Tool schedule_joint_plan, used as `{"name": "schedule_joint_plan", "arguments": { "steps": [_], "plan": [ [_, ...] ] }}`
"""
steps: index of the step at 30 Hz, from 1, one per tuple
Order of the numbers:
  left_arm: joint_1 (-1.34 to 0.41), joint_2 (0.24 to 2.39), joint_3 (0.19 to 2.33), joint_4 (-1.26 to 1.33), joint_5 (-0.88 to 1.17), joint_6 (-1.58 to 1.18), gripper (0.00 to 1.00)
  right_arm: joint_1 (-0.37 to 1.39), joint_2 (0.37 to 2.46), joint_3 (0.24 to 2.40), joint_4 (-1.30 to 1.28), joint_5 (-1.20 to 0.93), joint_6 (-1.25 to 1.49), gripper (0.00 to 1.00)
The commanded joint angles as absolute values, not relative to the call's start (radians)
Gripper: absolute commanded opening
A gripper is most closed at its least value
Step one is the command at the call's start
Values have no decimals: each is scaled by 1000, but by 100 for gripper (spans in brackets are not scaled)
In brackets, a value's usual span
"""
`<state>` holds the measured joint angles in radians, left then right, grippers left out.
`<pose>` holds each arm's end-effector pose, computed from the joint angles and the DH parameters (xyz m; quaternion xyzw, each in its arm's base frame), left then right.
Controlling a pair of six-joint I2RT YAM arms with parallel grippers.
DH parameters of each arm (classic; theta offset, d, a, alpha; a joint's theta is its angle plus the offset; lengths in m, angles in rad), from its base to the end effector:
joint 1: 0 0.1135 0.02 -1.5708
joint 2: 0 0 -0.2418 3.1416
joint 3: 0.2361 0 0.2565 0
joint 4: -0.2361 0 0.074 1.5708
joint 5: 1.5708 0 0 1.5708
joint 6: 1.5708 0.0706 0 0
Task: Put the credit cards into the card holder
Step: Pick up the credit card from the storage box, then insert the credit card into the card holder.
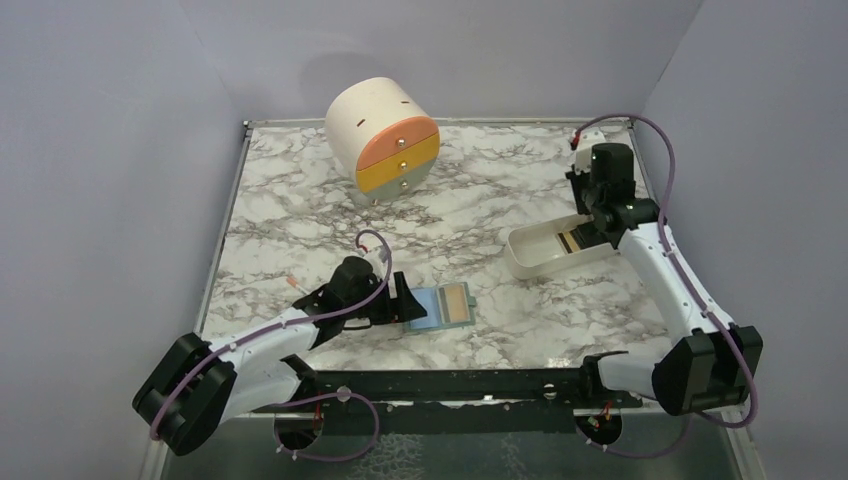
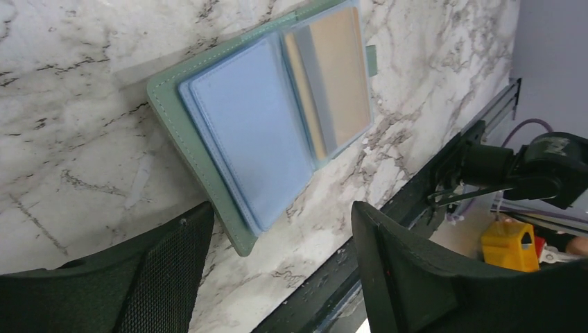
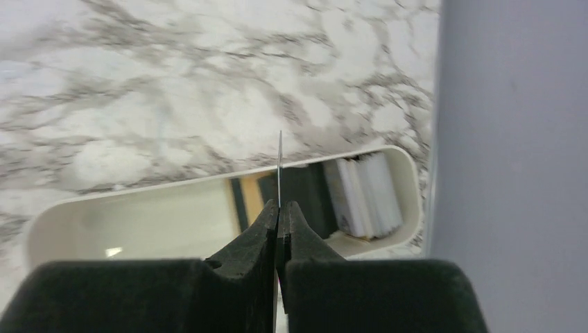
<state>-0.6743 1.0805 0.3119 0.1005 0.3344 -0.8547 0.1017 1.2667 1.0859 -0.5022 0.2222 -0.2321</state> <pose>0.1711 -0.1664 0.1094 -0.0076 0.8902 -0.4058 0.2068 0.3145 0.0165 0.2682 -0.1021 0.8930 -0.1277 0.4194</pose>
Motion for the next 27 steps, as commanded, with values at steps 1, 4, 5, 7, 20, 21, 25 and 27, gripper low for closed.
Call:
{"name": "schedule_joint_plan", "arguments": {
  "steps": [1, 4, 5, 7, 20, 21, 25, 27],
  "plan": [
    [-674, 1011, 301, 209, 390, -921, 74, 263, 1221, 1120, -580, 201, -109, 1],
    [-673, 985, 326, 177, 374, -915, 74, 366, 1202, 1130, -589, 156, -24, 1],
    [-673, 971, 338, 137, 347, -911, 74, 394, 1192, 1131, -582, 111, 3, 1],
    [-674, 931, 337, 117, 319, -909, 76, 449, 1164, 1110, -540, 8, 50, 1],
    [-674, 821, 372, 26, 223, -903, 59, 663, 1151, 877, -176, -343, 472, 1],
    [-674, 813, 370, 46, 234, -908, 57, 664, 1160, 865, -155, -374, 495, 1],
    [-674, 786, 369, 153, 325, -959, 56, 666, 1166, 785, 5, -521, 601, 1],
    [-673, 769, 353, 235, 366, -1006, 56, 665, 1164, 746, 90, -578, 624, 1]
  ]
}}
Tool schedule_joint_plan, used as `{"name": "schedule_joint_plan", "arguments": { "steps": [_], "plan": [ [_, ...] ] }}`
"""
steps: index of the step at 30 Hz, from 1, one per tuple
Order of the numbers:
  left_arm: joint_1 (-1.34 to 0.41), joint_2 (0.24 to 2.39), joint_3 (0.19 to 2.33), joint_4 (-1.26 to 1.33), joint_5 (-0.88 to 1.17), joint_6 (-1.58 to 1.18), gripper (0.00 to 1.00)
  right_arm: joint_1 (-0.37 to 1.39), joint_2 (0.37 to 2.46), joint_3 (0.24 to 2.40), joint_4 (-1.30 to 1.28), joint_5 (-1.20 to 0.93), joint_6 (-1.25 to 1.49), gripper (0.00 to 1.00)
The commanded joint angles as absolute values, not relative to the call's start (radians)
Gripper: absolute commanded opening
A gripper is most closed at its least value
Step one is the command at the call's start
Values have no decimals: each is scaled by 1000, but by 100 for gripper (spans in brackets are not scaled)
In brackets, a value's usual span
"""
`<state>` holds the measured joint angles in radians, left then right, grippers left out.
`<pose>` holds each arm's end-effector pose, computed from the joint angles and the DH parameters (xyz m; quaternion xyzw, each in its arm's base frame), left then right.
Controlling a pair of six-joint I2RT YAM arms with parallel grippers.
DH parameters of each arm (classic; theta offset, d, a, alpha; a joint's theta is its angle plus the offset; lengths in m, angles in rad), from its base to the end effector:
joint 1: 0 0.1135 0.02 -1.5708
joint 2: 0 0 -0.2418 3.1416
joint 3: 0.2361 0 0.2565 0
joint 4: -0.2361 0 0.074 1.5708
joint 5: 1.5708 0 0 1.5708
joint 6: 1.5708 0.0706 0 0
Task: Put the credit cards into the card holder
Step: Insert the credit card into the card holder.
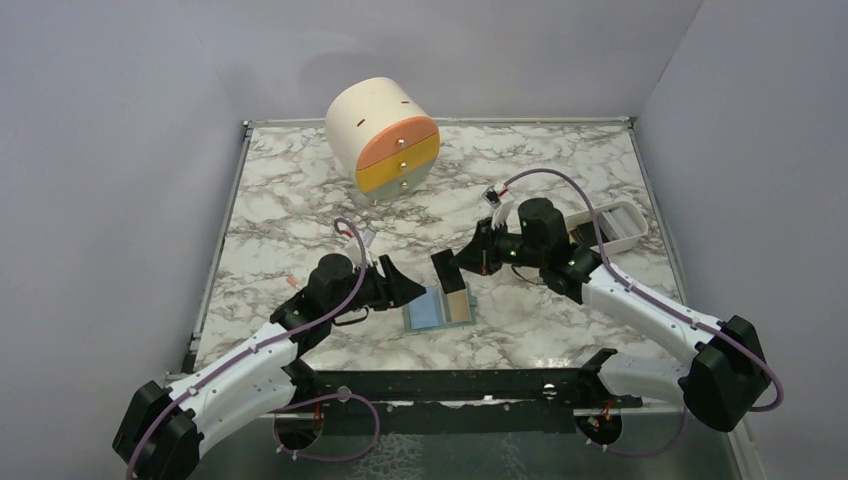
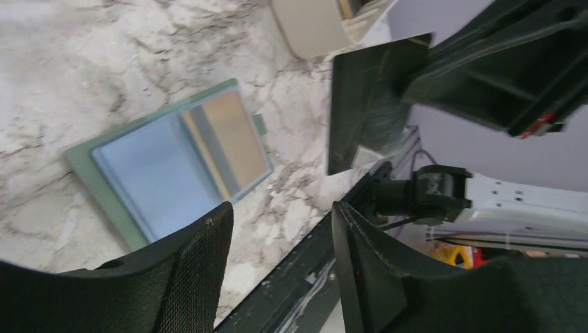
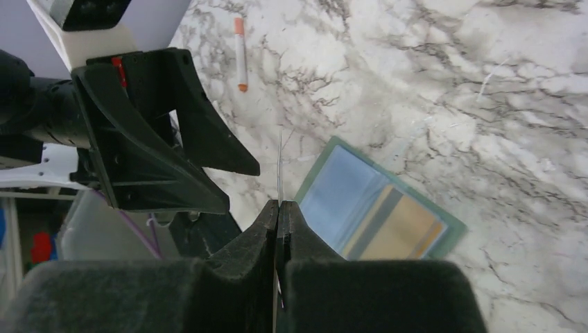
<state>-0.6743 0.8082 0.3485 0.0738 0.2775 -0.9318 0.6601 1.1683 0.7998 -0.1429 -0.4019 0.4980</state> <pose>0.1711 -0.1615 0.1780 -0.0289 0.8247 -0.4776 0.3015 0.2206 0.2062 0.2341 -0.1690 0.8347 0.4151 0.3201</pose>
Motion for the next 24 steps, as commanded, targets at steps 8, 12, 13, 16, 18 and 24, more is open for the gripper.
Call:
{"name": "schedule_joint_plan", "arguments": {
  "steps": [8, 12, 13, 16, 18, 24],
  "plan": [
    [-674, 740, 317, 373, 389, -1112, 54, 664, 1144, 648, 316, -671, 772, 1],
    [-673, 746, 283, 472, 403, -1162, 53, 665, 1156, 606, 449, -723, 874, 1],
    [-673, 748, 282, 477, 402, -1166, 52, 665, 1158, 600, 466, -727, 887, 1],
    [-673, 740, 277, 485, 394, -1178, 39, 666, 1162, 596, 474, -729, 895, 1],
    [-674, 725, 270, 488, 382, -1190, 23, 666, 1167, 596, 465, -734, 890, 1],
    [-673, 692, 239, 495, 365, -1209, 0, 665, 1174, 597, 456, -744, 899, 3]
  ]
}}
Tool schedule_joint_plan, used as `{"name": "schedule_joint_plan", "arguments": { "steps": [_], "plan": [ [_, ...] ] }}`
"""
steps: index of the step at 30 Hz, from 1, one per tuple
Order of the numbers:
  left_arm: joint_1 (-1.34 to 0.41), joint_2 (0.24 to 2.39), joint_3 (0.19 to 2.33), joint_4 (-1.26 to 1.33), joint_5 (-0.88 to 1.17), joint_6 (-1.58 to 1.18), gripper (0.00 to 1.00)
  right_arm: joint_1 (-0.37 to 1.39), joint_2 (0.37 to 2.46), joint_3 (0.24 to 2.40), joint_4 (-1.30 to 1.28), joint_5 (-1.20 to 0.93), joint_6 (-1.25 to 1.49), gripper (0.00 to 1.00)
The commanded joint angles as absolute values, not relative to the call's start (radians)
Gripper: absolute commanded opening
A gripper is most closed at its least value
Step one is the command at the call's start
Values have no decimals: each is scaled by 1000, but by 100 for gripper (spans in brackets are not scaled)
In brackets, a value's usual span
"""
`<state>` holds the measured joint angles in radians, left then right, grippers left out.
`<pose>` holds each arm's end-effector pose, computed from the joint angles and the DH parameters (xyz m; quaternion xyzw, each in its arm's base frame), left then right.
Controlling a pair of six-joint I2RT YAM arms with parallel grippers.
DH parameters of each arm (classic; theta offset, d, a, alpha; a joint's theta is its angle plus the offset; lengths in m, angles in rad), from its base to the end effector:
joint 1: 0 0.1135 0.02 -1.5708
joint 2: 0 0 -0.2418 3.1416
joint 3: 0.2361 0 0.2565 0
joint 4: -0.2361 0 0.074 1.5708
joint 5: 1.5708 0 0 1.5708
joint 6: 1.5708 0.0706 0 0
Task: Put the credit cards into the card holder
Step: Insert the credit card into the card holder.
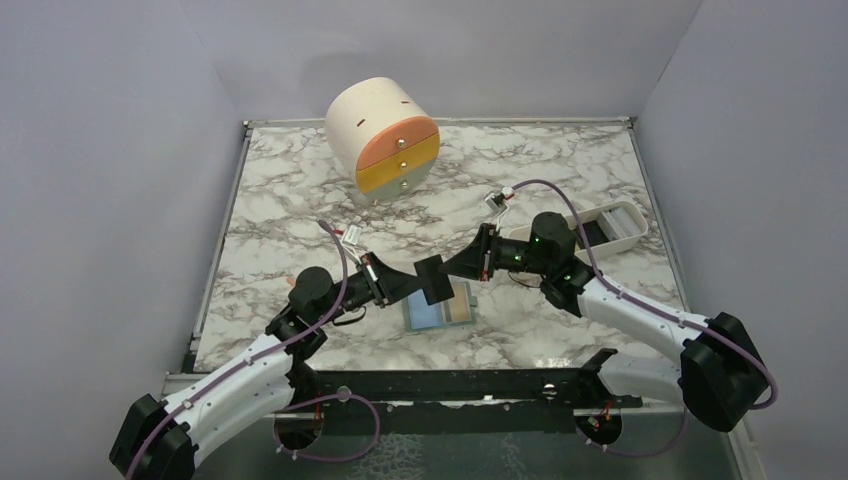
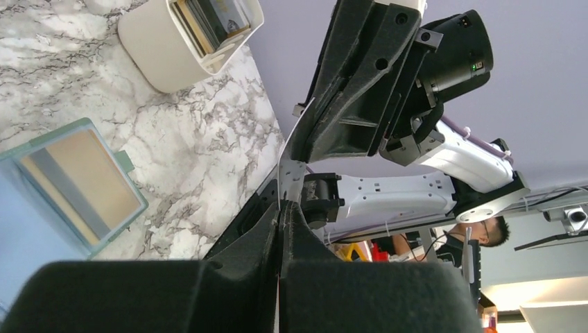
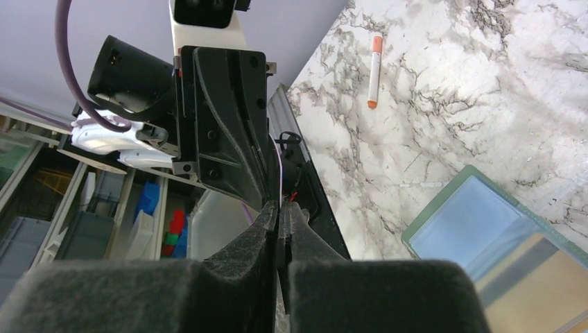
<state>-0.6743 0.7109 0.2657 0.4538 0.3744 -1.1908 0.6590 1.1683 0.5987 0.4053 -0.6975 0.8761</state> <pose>0.1615 -0.1621 0.2192 -0.0489 0.7026 -0.6384 0.3105 0.2047 0.2159 0.2311 -0.1420 0.7366 0.6096 0.2564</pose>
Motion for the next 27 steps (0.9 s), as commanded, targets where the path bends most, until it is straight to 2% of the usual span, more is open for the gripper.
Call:
{"name": "schedule_joint_plan", "arguments": {
  "steps": [1, 8, 11, 14, 16, 27],
  "plan": [
    [-673, 689, 235, 497, 368, -1209, 0, 665, 1174, 599, 449, -742, 898, 5],
    [-673, 638, 206, 506, 347, -1220, 0, 665, 1182, 569, 518, -755, 972, 7],
    [-674, 622, 197, 505, 341, -1224, 0, 666, 1182, 566, 524, -765, 979, 22],
    [-674, 629, 178, 505, 335, -1228, 0, 665, 1154, 584, 415, -701, 923, 40],
    [-674, 636, 163, 502, 326, -1240, 0, 664, 1131, 596, 324, -635, 903, 45],
    [-672, 752, 216, 258, 252, -1153, 0, 666, 1140, 684, -78, -350, 680, 47]
  ]
}}
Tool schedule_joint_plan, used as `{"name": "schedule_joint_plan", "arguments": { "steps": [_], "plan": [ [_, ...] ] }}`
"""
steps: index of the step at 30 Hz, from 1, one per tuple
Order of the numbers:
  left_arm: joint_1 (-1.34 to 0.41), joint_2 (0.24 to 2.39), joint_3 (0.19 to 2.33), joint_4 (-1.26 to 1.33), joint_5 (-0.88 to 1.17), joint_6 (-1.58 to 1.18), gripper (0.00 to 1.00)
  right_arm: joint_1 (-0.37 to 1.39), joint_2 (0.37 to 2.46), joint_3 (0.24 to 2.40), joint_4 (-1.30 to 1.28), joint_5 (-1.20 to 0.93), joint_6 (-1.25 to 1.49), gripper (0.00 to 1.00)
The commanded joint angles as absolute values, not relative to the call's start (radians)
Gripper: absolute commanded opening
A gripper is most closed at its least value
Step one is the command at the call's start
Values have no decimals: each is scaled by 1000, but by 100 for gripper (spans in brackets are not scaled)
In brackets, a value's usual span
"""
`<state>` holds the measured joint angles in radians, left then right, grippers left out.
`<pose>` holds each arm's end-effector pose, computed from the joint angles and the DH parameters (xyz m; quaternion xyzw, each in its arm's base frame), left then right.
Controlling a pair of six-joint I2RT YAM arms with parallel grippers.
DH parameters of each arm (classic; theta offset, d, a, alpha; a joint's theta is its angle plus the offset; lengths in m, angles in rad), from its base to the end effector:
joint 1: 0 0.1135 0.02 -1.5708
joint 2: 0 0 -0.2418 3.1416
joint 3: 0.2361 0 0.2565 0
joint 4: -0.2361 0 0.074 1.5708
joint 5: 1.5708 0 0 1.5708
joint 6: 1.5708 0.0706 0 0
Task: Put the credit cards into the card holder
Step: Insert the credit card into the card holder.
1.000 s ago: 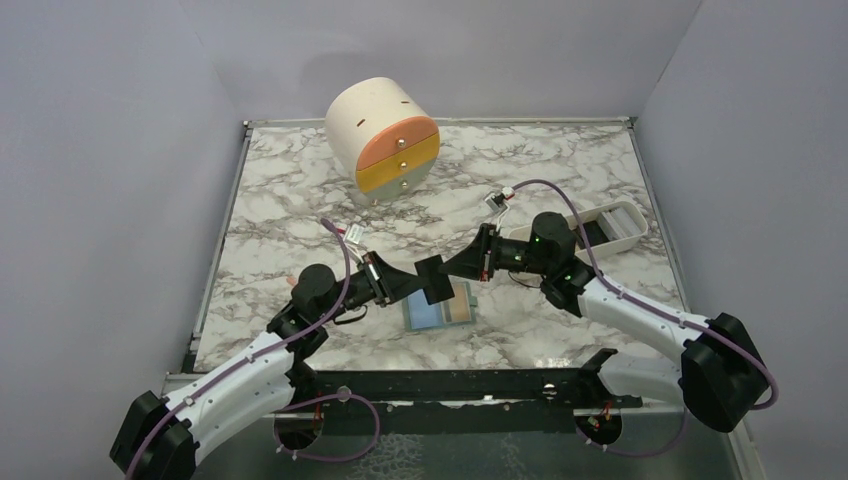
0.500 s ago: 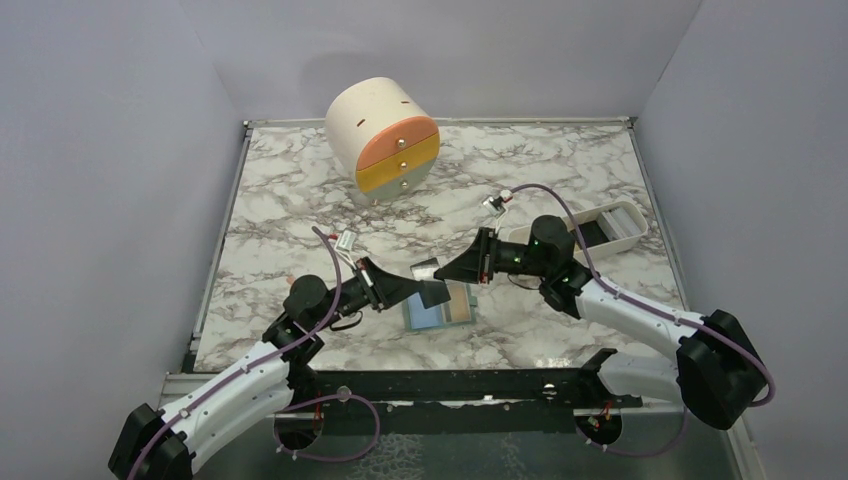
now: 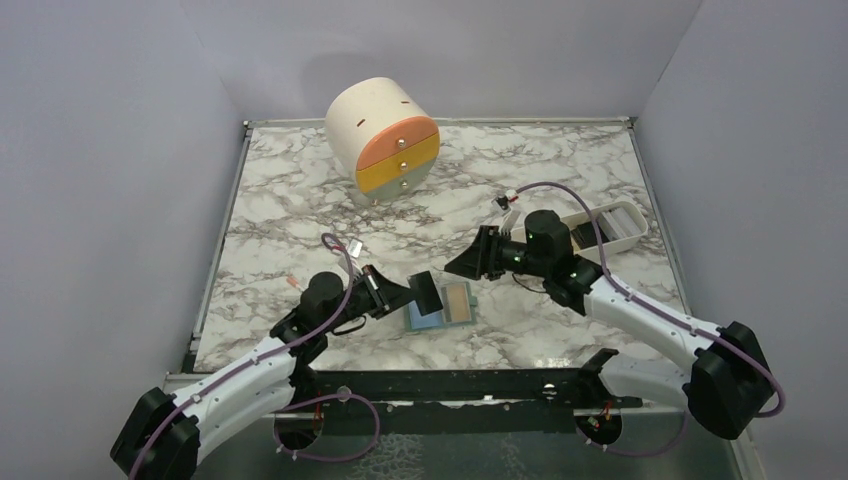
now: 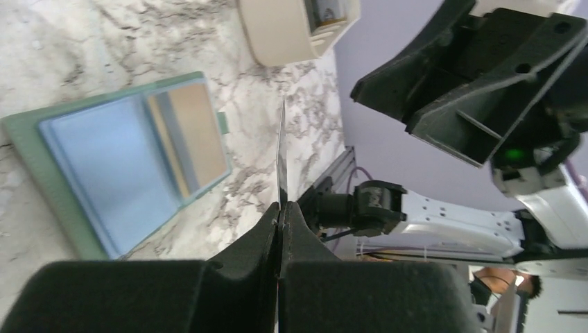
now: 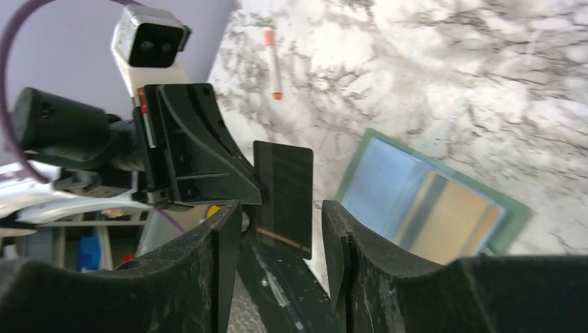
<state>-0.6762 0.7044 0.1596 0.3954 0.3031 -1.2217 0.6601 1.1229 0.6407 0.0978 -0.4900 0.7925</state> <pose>0.1583 -0.1541 0.1711 -0.1070 0.7481 -0.5908 0.2827 0.2090 0.2043 0.2178 -0.0821 0.8116 0.5105 0.2719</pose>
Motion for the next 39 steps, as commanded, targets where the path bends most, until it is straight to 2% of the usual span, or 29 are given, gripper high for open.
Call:
{"name": "schedule_joint_plan", "arguments": {
  "steps": [1, 7, 17, 29, 39],
  "plan": [
    [-672, 771, 228, 223, 251, -1139, 0, 665, 1150, 687, -95, -337, 663, 47],
    [-664, 945, 364, 66, 281, -1044, 0, 666, 1241, 742, -200, -187, 586, 42],
    [-630, 1140, 458, 41, 402, -973, 0, 683, 1417, 780, -181, -110, 521, 35],
    [-594, 1230, 466, 89, 506, -930, 0, 719, 1514, 744, -149, -108, 513, 34],
    [-592, 1274, 436, 179, 558, -952, 0, 735, 1545, 699, -150, -76, 513, 24]
  ]
}}
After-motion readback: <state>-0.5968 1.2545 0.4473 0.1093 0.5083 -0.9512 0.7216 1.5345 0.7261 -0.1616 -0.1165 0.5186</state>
